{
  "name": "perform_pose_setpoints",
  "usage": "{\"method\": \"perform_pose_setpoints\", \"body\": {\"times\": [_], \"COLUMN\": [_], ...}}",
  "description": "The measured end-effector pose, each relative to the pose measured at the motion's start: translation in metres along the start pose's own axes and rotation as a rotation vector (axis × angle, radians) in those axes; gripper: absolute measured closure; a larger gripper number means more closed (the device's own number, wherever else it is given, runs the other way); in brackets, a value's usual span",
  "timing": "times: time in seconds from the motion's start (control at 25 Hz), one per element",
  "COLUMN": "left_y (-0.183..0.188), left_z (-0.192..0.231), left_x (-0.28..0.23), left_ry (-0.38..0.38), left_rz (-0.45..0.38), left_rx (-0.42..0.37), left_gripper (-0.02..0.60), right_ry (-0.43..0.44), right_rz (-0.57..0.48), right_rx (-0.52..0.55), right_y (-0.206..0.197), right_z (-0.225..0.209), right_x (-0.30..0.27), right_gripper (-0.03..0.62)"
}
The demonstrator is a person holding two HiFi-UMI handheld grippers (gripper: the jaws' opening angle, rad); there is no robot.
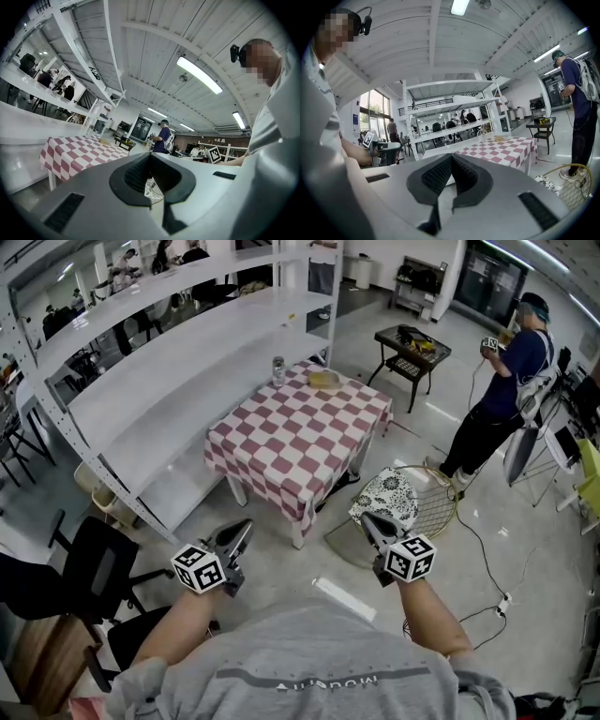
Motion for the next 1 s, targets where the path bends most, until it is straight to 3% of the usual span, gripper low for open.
{"method": "perform_pose_setpoints", "body": {"times": [0.56, 1.0], "left_y": [-0.007, -0.011], "left_z": [-0.043, -0.028], "left_x": [-0.044, -0.081], "left_ry": [0.077, 0.09], "left_rz": [-0.018, -0.005], "left_rx": [-0.028, -0.005], "left_gripper": [0.566, 0.566], "right_ry": [0.09, 0.137], "right_rz": [0.013, 0.034], "right_rx": [0.012, 0.009], "right_y": [0.017, 0.03], "right_z": [-0.043, -0.072], "right_x": [0.012, -0.029], "right_gripper": [0.569, 0.569]}}
Point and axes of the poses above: the fingertips, and each gripper's own axes: x backward along the fingers, z to its left, y out of its top, the point moved 3 cm from there along x, backward along the fingers, and after that the axes turned 5 degrees about -x, right-handed, at the moved point
